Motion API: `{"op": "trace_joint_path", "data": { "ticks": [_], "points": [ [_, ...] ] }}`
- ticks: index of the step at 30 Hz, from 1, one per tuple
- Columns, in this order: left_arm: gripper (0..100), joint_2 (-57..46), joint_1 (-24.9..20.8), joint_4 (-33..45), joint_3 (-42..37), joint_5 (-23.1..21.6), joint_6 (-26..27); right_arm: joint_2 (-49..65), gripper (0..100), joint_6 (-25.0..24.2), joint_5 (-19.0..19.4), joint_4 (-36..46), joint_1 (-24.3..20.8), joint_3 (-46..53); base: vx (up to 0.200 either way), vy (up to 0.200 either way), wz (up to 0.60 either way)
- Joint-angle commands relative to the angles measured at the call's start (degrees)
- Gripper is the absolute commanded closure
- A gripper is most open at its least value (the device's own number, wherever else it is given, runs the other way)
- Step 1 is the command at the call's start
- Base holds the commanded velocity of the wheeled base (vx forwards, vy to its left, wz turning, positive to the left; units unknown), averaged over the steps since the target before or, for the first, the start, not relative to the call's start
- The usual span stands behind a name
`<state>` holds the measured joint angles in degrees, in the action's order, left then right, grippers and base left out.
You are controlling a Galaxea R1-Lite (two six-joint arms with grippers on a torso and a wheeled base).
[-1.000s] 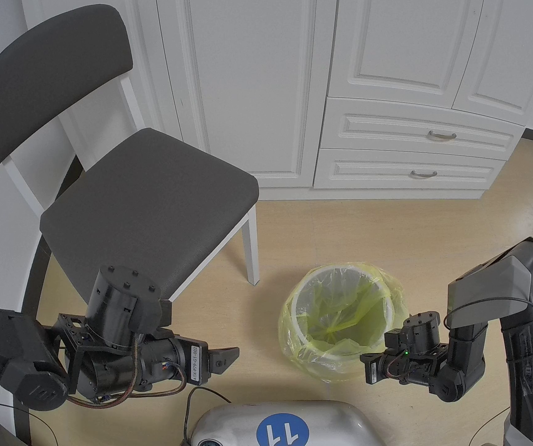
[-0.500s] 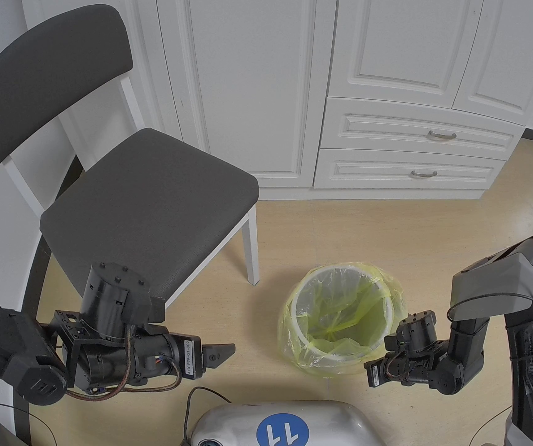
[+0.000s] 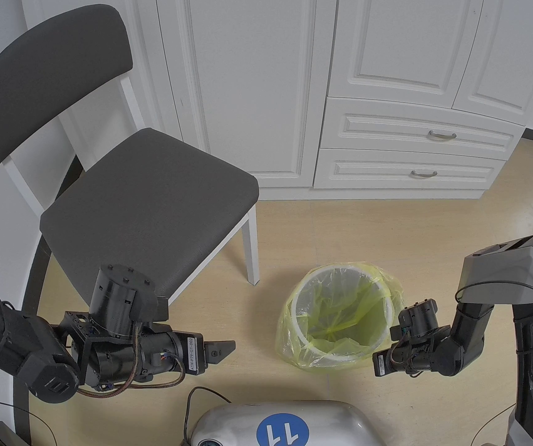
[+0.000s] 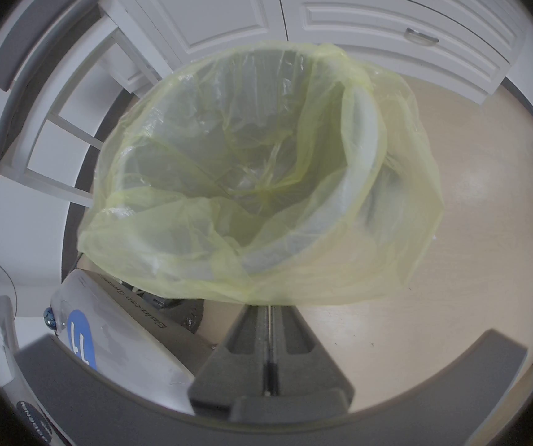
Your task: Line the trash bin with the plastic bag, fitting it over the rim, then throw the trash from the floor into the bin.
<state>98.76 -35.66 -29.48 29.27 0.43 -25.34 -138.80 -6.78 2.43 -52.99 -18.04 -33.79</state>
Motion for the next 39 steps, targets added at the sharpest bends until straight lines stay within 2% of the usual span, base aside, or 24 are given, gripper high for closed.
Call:
{"op": "trace_joint_path", "data": {
  "ticks": [1, 2, 3, 18, 21, 27, 35, 39],
  "points": [
    [0, 1.00, 0.06, -0.05, -0.09, 0.01, 0.03, 0.64, 100, 0.01, -1.20, 1.14, 0.38, -1.63, 0.000, 0.000, 0.00],
    [0, 1.44, -0.03, -0.05, -0.09, 0.10, 0.03, 0.46, 100, 0.19, -3.04, 1.75, 0.11, -1.98, 0.000, 0.000, 0.00],
    [0, 1.62, -0.03, -0.14, -0.09, 0.10, 0.03, 0.46, 100, 0.10, -3.22, 1.84, 0.11, -2.07, 0.000, 0.000, 0.00],
    [0, 5.13, -0.20, -0.23, 0.00, 0.45, 0.12, 0.55, 100, -0.17, -3.74, 5.00, -0.06, -3.21, 0.000, 0.000, 0.00],
    [0, 5.31, -0.29, -2.16, -0.71, 0.54, 0.12, 0.46, 100, -0.17, -4.01, 5.27, -0.15, -3.39, 0.000, 0.000, 0.00],
    [0, 5.83, -0.29, -6.56, -2.90, 0.63, 0.21, 0.29, 100, -0.17, -7.08, 8.17, -0.41, -4.70, 0.000, 0.000, 0.00],
    [0, 7.06, -0.55, -8.84, -4.31, 0.72, 0.21, 0.46, 100, -0.17, -7.08, 7.90, -0.41, -4.35, 0.000, 0.000, 0.00],
    [0, 7.94, -0.73, -9.72, -4.22, 0.72, 0.30, 3.54, 100, 2.47, -6.91, 8.34, -0.24, -0.66, 0.000, 0.000, 0.00]
  ]
}}
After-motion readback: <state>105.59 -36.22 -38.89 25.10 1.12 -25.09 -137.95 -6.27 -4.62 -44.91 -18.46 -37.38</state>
